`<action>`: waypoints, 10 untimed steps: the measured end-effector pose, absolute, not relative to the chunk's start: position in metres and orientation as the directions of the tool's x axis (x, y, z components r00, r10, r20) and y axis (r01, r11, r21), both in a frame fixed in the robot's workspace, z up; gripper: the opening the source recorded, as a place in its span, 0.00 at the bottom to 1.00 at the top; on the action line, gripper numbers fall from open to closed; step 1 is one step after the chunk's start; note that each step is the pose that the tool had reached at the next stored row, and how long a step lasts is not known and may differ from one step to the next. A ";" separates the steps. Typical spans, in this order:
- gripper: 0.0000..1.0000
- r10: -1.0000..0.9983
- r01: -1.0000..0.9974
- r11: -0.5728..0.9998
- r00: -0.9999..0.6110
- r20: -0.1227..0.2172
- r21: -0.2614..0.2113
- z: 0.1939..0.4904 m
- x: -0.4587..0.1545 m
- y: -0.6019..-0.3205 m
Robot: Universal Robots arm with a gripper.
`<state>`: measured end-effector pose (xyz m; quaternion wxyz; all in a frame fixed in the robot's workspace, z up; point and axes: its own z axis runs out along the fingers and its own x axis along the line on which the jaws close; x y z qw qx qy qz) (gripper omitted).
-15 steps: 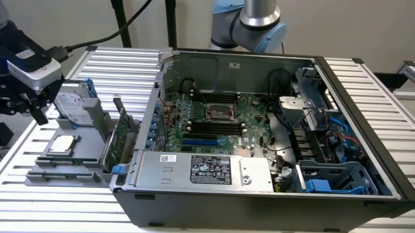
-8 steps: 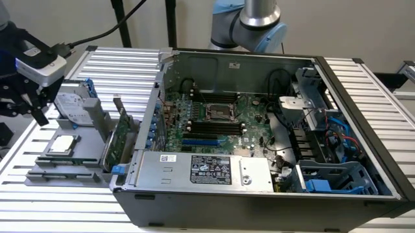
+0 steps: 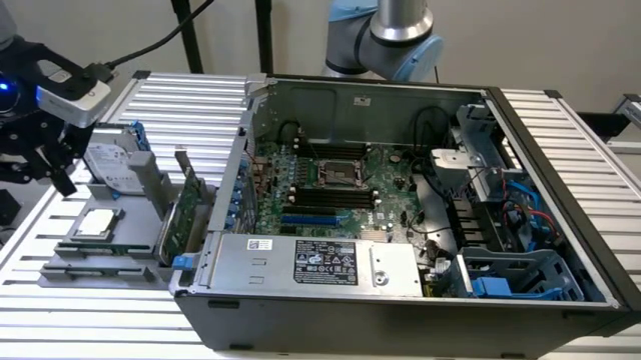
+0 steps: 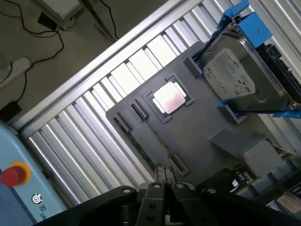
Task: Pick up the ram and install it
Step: 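Pick up the ram and move it above insertion slot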
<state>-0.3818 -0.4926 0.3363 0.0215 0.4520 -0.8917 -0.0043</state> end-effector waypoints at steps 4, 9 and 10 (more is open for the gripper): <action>0.00 -0.847 -0.847 0.531 -0.530 0.034 0.027 0.335 -0.382 -0.493; 0.00 -0.892 -0.892 0.452 -0.451 0.034 0.027 0.333 -0.382 -0.493; 0.00 -0.900 -0.900 0.436 -0.435 0.034 0.027 0.333 -0.382 -0.493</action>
